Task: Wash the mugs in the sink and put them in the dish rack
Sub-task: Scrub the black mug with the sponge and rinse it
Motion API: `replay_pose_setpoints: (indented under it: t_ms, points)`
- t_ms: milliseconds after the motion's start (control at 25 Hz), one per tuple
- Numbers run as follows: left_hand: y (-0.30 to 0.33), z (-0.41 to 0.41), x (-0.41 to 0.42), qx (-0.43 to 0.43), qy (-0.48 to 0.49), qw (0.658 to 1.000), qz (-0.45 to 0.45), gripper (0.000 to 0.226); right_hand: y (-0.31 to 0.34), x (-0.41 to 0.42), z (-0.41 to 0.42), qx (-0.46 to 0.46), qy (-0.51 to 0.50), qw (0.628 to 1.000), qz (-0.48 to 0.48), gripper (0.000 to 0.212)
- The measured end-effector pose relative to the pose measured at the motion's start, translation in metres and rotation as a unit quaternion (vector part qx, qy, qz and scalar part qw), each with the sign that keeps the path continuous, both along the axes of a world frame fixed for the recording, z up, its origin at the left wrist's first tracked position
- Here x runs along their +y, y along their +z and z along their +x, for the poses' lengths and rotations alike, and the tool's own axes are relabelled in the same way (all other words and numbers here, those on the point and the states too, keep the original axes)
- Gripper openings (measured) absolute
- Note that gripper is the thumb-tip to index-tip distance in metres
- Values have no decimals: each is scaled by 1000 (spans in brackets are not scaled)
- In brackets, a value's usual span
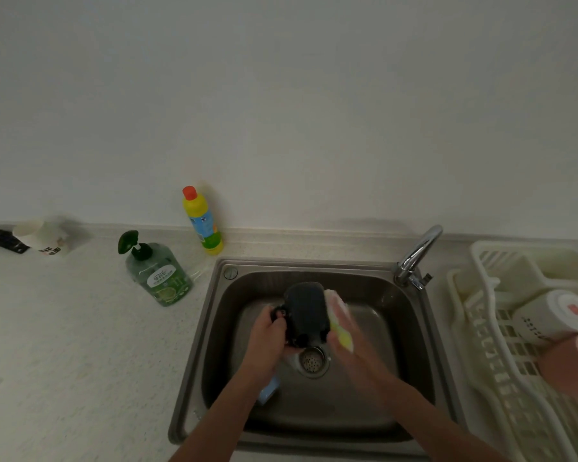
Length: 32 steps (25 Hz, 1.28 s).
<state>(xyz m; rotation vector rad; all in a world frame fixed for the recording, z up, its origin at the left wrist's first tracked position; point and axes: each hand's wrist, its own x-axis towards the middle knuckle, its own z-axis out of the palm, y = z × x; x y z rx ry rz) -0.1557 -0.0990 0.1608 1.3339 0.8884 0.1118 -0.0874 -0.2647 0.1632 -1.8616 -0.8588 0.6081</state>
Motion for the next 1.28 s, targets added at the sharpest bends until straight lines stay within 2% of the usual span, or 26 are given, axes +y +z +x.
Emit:
replay_pose_setpoints:
  t_ms: [40, 120, 160, 200, 240, 280, 320, 400, 440, 520, 560, 600, 640, 720, 760, 800, 880, 960, 1000, 1080, 1160, 1240, 1280]
  points:
    - [-4, 1, 1, 11, -32, 998, 51, 16, -2, 5, -3, -79, 29, 996, -35, 74]
    - [-6, 1, -2, 21, -87, 990, 110, 14, 3, 19, 2, -241, 68, 961, -117, 68]
    - [-7, 0, -5, 20, -91, 990, 108, 15, 4, 23, 8, -242, 69, 960, -123, 65]
    - [-10, 0, -6, 15, -77, 993, 88, 16, 3, 23, 16, -182, 55, 977, -100, 63]
    - [-10, 1, -7, 9, -61, 996, 62, 18, 2, 18, 23, -83, 23, 994, -63, 62]
    - [-8, 0, -6, 2, -46, 998, 39, 19, -3, 12, 28, 12, -1, 999, -31, 61]
    - [-8, 0, -5, 1, -36, 999, 37, 20, -6, 6, 27, 65, -5, 998, -8, 60]
    - [-10, 4, -2, 11, -20, 998, 61, 18, -6, 6, 15, 31, 21, 999, -12, 62]
    - [-15, 6, -1, 13, -29, 996, 84, 17, -5, 13, 8, -27, 45, 998, -38, 62]
    - [-18, 6, -5, -7, -79, 991, 111, 15, -9, 26, 6, -201, 76, 969, -124, 61]
    - [-18, 6, -8, -10, -93, 990, 104, 15, -7, 32, 11, -220, 71, 965, -126, 65]
    - [-18, 6, -9, -1, -86, 992, 87, 16, -5, 33, 18, -156, 41, 983, -88, 68]
    - [-17, 6, -9, 12, -64, 996, 63, 17, 1, 32, 25, -42, 2, 998, -51, 64]
    - [-14, 5, -5, 15, -10, 1000, 18, 20, -2, 19, 31, 133, -29, 990, -20, 53]
    - [-15, 6, -2, 16, 4, 1000, 15, 20, -5, 14, 26, 165, -33, 986, -13, 52]
    - [-14, 7, 0, 19, 13, 1000, 14, 21, -10, 10, 21, 166, -28, 986, -3, 54]
    - [-16, 10, -2, 17, 7, 1000, 17, 20, -16, 11, 15, 29, 18, 999, -19, 60]
    - [-20, 9, -9, 5, -18, 1000, 4, 20, -19, 14, 22, -125, 65, 987, -81, 57]
    - [-18, 8, -13, 4, -28, 1000, 2, 20, -16, 16, 28, -143, 68, 984, -87, 54]
    - [-18, 9, -15, 2, -18, 1000, -10, 20, -7, 14, 38, -25, 36, 998, -46, 50]
    - [-16, 11, -14, 1, 11, 1000, -27, 20, -5, 4, 40, 94, 4, 995, -19, 46]
    - [-13, 13, -12, 0, 28, 999, -26, 20, -5, -1, 32, 79, 7, 997, -13, 50]
    - [-14, 14, -12, -1, 26, 999, -18, 20, -4, 0, 28, 21, 23, 999, -30, 57]
